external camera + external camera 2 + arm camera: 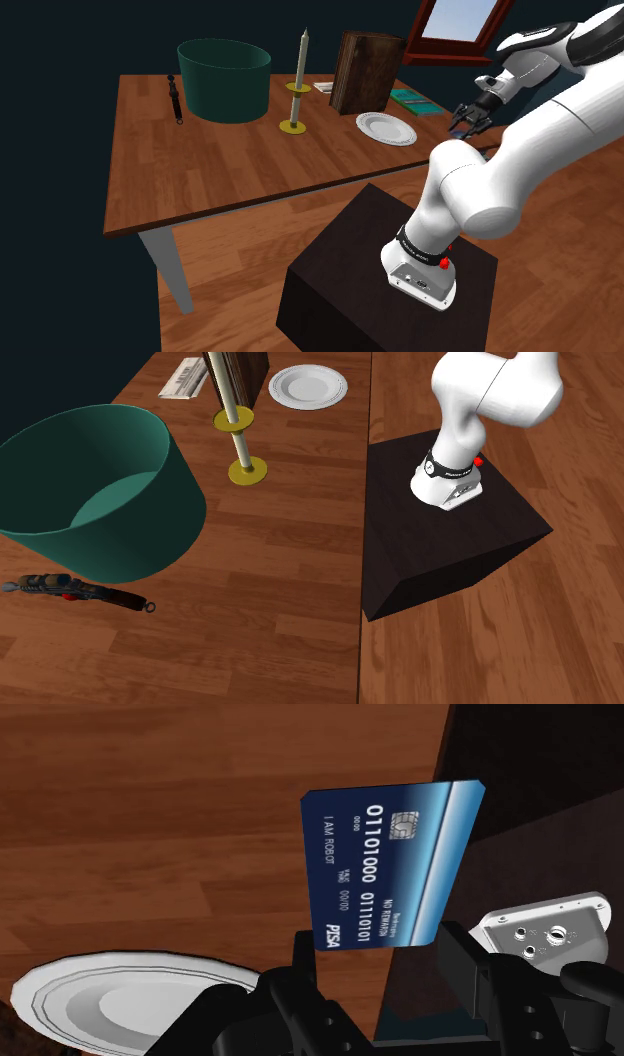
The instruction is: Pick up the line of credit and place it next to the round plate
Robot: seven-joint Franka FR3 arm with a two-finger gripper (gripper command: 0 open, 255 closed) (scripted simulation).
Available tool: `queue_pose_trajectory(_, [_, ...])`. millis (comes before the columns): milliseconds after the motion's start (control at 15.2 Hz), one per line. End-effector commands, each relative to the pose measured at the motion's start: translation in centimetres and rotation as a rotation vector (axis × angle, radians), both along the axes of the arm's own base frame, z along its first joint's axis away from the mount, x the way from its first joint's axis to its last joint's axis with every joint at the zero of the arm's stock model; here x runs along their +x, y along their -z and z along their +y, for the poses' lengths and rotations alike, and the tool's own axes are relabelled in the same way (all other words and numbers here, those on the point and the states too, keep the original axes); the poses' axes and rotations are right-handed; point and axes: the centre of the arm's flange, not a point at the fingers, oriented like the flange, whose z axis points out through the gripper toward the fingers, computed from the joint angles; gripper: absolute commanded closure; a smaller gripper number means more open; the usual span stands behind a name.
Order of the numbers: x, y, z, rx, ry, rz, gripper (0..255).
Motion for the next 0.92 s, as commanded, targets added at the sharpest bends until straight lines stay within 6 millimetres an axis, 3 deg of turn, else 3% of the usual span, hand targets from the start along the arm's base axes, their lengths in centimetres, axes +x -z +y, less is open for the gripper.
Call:
queue_pose_trajectory(0, [0.0, 1.0, 0.0, 0.0, 0.0, 0.0, 255])
queue_pose_trajectory(462, [0.0, 4.6, 0.0, 0.0, 0.0, 0.0, 255])
queue_pose_trajectory(858, [0.0, 4.6, 0.0, 0.0, 0.0, 0.0, 255])
